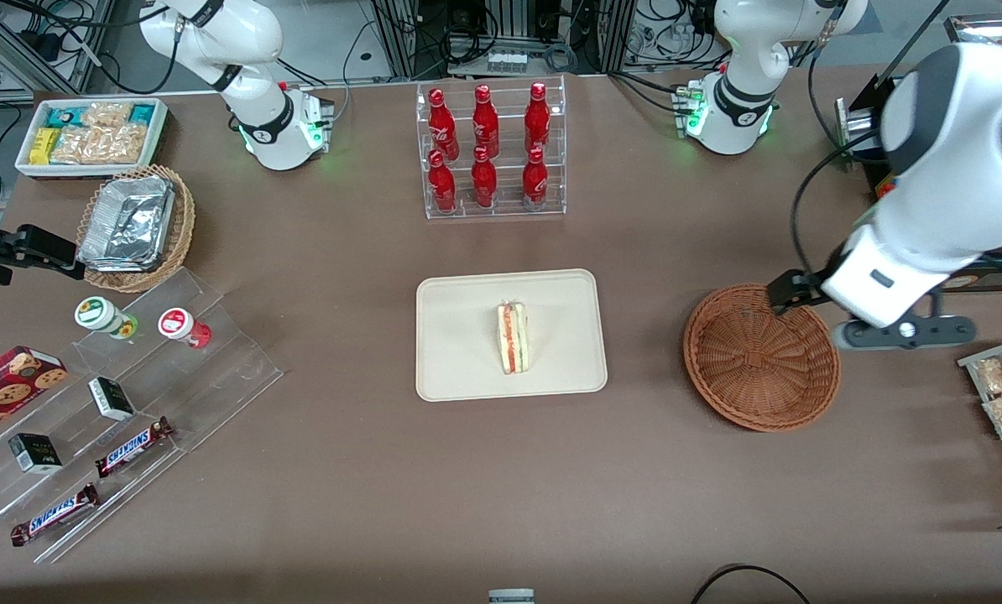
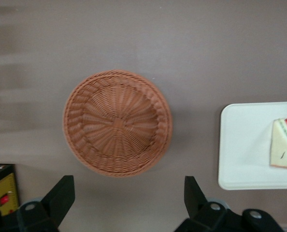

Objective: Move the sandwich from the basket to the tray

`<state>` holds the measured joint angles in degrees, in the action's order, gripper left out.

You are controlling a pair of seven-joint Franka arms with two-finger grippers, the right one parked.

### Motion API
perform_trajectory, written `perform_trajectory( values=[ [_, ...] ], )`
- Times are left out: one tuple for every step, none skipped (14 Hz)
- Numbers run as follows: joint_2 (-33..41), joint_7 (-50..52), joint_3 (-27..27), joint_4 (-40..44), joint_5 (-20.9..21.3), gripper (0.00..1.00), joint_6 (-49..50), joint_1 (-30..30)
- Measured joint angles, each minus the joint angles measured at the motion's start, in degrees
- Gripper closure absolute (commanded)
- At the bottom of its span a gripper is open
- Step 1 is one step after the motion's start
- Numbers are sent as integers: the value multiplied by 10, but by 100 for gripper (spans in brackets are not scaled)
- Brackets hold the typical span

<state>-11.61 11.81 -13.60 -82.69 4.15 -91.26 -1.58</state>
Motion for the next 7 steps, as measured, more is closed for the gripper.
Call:
perform_trajectory(
  values=[
    [7,-15,0,-4,-4,0,3,-14],
    [13,-25,0,-6,-7,0,8,-24],
    [18,-28,1,-9,-7,0,13,-30],
    [22,-28,1,-11,-8,0,16,-35],
    [25,-30,1,-12,-8,0,23,-41],
    [27,-38,1,-12,-8,0,33,-48],
    [31,-49,1,-12,-8,0,40,-52]
  ],
)
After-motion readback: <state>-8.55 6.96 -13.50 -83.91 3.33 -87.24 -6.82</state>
